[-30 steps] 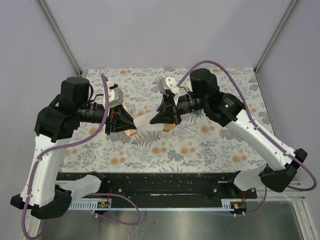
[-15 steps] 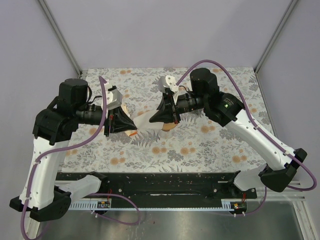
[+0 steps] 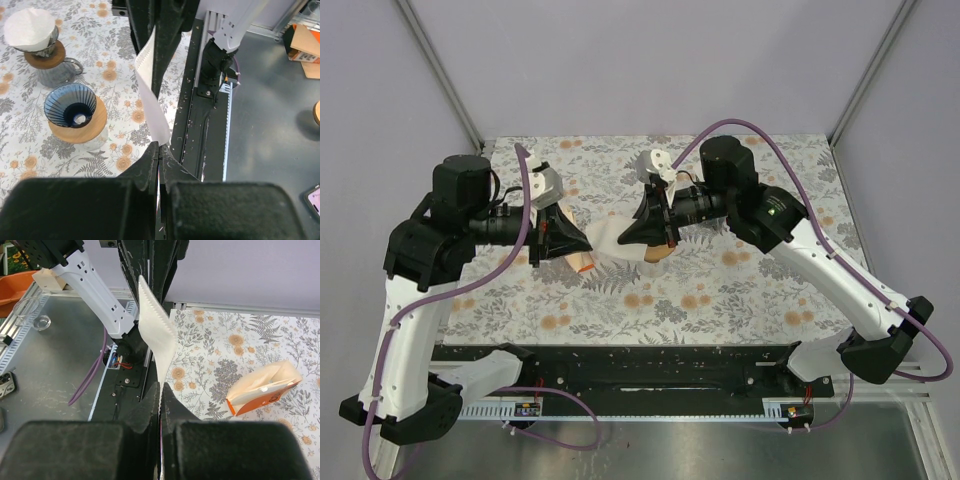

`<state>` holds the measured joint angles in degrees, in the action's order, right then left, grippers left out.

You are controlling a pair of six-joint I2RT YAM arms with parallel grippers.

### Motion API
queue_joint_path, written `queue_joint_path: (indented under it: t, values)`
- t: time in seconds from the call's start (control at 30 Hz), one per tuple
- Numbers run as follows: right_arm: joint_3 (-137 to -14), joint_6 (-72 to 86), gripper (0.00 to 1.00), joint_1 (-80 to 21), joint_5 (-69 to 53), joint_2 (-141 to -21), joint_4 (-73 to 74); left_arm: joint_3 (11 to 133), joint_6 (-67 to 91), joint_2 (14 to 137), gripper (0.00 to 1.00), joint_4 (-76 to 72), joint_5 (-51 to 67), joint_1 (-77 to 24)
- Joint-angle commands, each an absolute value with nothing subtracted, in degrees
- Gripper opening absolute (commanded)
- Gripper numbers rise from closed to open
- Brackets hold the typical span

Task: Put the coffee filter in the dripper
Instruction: Adjust the coffee filter.

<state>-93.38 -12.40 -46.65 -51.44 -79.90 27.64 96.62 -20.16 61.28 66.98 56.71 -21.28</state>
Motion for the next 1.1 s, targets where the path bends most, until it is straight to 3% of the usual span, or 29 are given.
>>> queue_joint_path:
  t: [0.0, 0.53, 0.9, 1.07]
  values:
    - [-93.16, -10.72, 0.0, -46.32, -49.84, -80.16, 24.26, 97.82, -14.95, 60.29, 0.0, 61.26, 52.74, -20.57]
    - [-92.55, -8.79, 0.0, -46.23, -51.32, -80.42, 21.09, 95.19, -10.11, 60.64, 0.0, 56.78, 40.6, -20.39]
    - [-91.76, -10.11, 0.0, -46.14, -52.91, -79.89, 21.09, 95.36, -11.69, 61.0, 0.0, 57.48, 54.3, -20.39]
    - [-91.76, -10.19, 0.0, -46.14, -52.91, -79.89, 20.92, 95.1, -11.16, 61.0, 0.11, 57.48, 56.42, -20.48]
